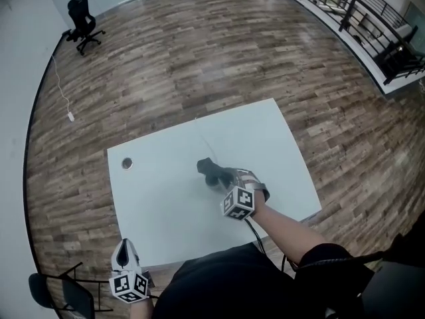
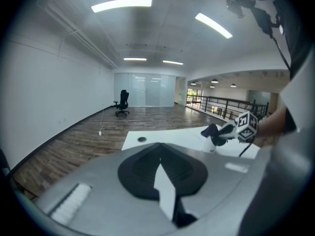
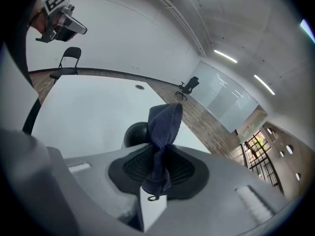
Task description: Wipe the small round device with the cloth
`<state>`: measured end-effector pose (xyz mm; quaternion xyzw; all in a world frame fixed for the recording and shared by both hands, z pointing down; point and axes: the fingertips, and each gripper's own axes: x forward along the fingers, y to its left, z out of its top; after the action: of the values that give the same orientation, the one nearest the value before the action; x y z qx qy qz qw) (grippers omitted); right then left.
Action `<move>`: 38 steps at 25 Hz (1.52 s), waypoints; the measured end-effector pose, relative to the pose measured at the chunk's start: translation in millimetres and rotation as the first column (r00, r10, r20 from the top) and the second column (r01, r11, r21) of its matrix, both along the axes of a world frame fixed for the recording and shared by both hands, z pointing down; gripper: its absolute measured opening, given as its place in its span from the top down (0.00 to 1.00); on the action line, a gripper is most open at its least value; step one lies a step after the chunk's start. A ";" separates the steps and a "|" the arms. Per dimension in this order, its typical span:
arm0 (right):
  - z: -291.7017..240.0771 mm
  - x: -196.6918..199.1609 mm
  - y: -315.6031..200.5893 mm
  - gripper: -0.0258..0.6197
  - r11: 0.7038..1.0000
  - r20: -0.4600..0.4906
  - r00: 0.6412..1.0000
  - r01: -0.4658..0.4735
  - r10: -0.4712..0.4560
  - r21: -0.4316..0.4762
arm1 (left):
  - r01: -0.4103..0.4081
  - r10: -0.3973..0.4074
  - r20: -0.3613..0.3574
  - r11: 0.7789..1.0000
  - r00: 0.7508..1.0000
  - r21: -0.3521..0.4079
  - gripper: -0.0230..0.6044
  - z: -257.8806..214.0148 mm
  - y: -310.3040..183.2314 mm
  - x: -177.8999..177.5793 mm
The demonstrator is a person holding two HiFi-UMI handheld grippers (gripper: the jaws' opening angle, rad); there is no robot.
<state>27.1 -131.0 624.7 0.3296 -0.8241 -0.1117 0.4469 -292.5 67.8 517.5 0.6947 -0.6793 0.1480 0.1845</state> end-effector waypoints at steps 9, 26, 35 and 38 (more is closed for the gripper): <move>52.8 18.3 27.4 0.85 0.981 -0.061 0.998 0.018 -0.031 -0.194 | 0.015 -0.015 0.014 1.000 1.000 -0.019 0.95 -0.4 6.5 4.2; -0.1 55.5 -29.2 0.85 0.899 -0.017 0.973 0.204 -0.228 -0.387 | 0.120 -0.120 0.036 0.993 0.992 -0.016 0.95 -13.3 32.8 12.5; 8.5 18.6 -34.6 0.85 0.779 -0.062 0.883 0.375 -0.465 -0.503 | 0.274 -0.272 0.048 0.961 0.961 -0.039 0.95 -17.1 93.2 4.1; -2.4 11.2 -45.6 0.85 0.775 -0.020 0.892 0.381 -0.451 -0.503 | 0.330 -0.328 0.038 0.942 0.944 -0.054 0.95 -11.7 112.6 0.0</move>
<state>38.2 -176.6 622.3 0.0070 -0.8443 -0.0198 0.5354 -292.5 180.4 505.7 0.5635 -0.7836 0.1453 0.2176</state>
